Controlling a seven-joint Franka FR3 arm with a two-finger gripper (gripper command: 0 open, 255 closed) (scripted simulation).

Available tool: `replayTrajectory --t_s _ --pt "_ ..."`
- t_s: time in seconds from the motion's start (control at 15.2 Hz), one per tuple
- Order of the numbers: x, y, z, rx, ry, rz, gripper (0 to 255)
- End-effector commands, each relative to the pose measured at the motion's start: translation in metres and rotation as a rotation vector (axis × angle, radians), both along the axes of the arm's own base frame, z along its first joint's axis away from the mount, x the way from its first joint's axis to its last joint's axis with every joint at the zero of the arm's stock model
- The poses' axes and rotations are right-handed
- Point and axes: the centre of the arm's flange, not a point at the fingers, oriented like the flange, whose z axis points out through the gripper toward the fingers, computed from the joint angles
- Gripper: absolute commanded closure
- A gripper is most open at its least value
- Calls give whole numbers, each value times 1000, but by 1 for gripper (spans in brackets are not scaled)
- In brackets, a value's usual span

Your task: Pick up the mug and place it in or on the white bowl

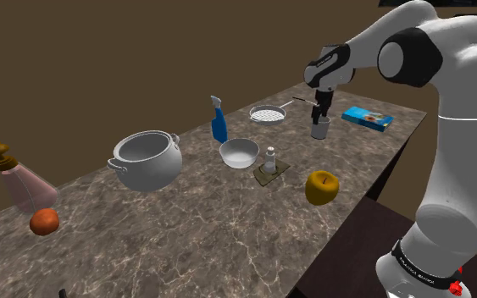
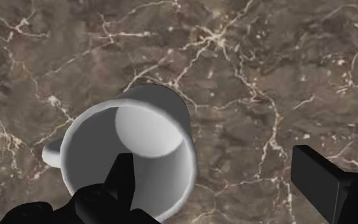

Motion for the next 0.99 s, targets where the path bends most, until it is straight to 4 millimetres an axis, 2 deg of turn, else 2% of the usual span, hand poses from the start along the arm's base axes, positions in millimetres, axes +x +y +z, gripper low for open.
replayTrajectory --t_s 0.0,0.46,0.92 --pt "8 -10 -8 -3 0 0 0" --pt "8 -13 -48 -3 0 0 0" --pt "8 -13 -48 -3 0 0 0"
